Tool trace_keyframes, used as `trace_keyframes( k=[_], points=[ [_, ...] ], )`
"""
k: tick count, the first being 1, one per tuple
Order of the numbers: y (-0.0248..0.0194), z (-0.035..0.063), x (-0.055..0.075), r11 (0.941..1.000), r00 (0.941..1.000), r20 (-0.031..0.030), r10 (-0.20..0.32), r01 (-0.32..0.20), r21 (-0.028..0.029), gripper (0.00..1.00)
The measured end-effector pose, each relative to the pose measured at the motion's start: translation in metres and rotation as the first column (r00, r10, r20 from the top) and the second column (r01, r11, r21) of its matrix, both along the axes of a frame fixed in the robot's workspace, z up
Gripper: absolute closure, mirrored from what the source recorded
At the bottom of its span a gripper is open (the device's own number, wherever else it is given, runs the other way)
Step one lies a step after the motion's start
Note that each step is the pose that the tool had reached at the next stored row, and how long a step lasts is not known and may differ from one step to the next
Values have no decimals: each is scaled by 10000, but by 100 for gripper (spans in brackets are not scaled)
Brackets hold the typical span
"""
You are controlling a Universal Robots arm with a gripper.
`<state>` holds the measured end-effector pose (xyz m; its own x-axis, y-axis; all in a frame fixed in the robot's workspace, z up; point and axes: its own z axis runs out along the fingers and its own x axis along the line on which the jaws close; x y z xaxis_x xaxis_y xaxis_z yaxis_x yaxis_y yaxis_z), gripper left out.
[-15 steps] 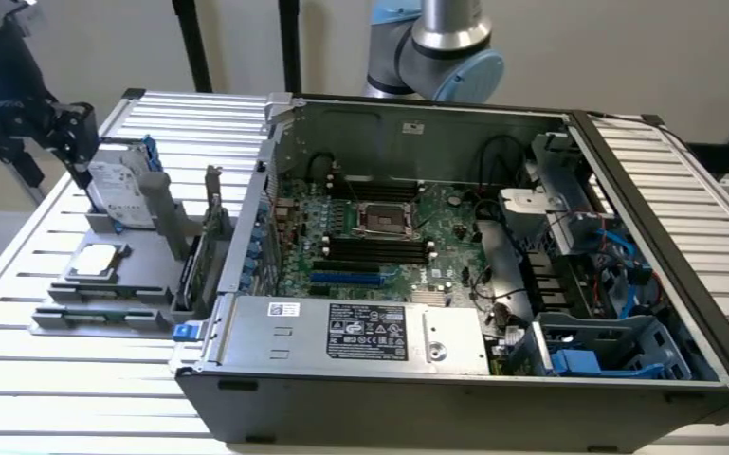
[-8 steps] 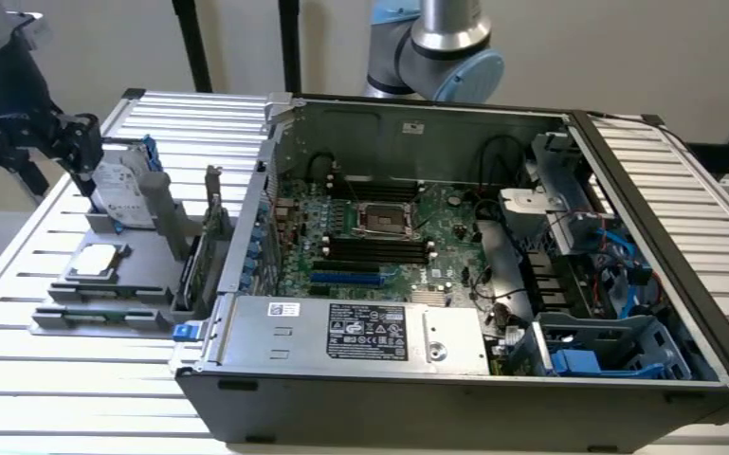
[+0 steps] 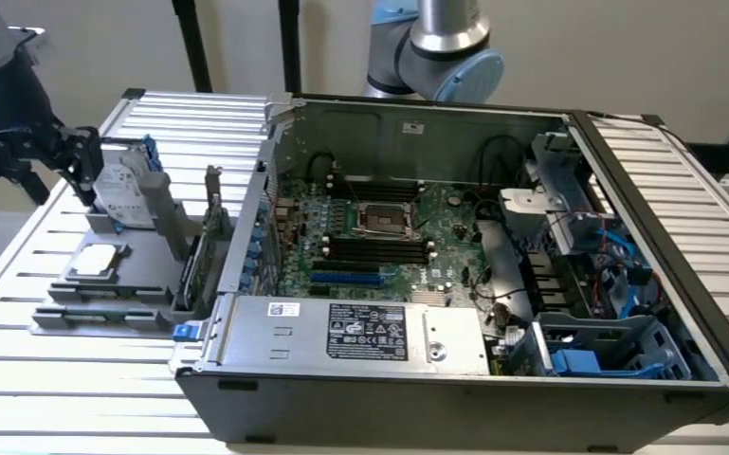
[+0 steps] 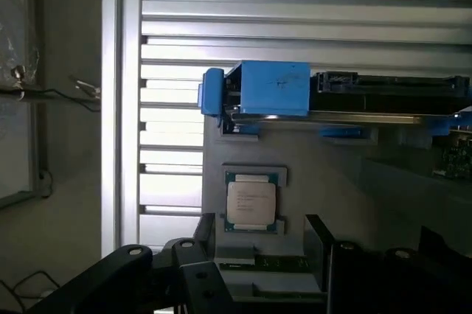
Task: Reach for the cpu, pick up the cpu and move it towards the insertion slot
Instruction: 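Pick up the cpu and move it towards the insertion slot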
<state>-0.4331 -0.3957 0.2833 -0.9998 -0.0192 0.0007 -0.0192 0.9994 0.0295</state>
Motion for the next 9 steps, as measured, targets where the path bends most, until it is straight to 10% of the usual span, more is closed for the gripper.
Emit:
trace_keyframes(
  k=[9],
  points=[
    [-52,-162,-9,10000,10000,-1,-1,1,-1,40]
  ],
)
